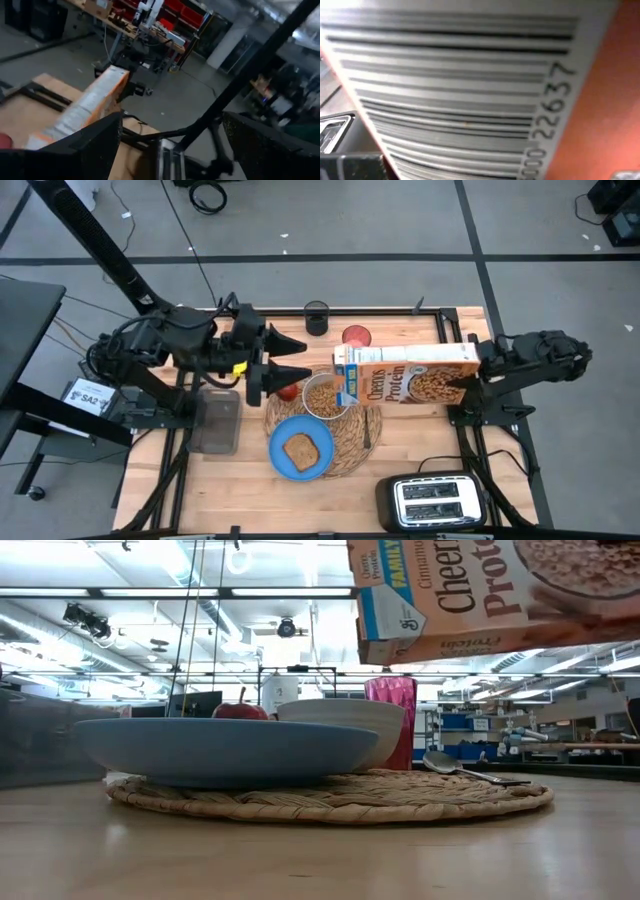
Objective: Arrange a breakfast setting
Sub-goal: Pour the cereal into the white bowl
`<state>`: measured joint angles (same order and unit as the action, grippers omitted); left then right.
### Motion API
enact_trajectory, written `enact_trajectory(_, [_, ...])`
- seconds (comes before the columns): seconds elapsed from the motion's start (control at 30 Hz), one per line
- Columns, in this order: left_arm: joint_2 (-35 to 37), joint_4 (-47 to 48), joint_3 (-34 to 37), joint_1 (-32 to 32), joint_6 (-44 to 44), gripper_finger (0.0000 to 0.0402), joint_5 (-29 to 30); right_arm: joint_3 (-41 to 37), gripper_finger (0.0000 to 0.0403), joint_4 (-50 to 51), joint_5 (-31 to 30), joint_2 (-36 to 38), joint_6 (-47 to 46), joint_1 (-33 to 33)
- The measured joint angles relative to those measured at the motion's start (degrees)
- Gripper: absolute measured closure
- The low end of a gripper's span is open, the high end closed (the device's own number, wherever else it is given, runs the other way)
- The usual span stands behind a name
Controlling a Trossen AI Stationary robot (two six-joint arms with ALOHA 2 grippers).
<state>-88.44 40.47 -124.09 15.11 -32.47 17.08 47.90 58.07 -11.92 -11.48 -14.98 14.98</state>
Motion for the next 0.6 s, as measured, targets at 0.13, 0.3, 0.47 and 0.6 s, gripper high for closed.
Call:
enact_trajectory(0.13, [0.4,0.0,0.0,-0.9,-2.5,0.0051,0.2,0.0,0.0161,-1.0,0.5,1.9,0.0,0.0])
enact_trajectory(0.3, [0.9,-4.0,0.0,-0.7,6.7,0.0051,8.9,0.6,0.0161,-2.6,3.5,2.3,0.1,0.0])
enact_trajectory(0.47, [0.6,-11.0,-0.1,1.9,20.9,0.0051,19.4,3.5,0.0161,-6.6,4.9,1.9,0.1,0.0])
enact_trajectory(0.6, [0.2,-10.5,0.0,2.4,22.2,0.0052,21.6,5.9,0.0161,-14.7,4.5,2.0,0.6,0.0])
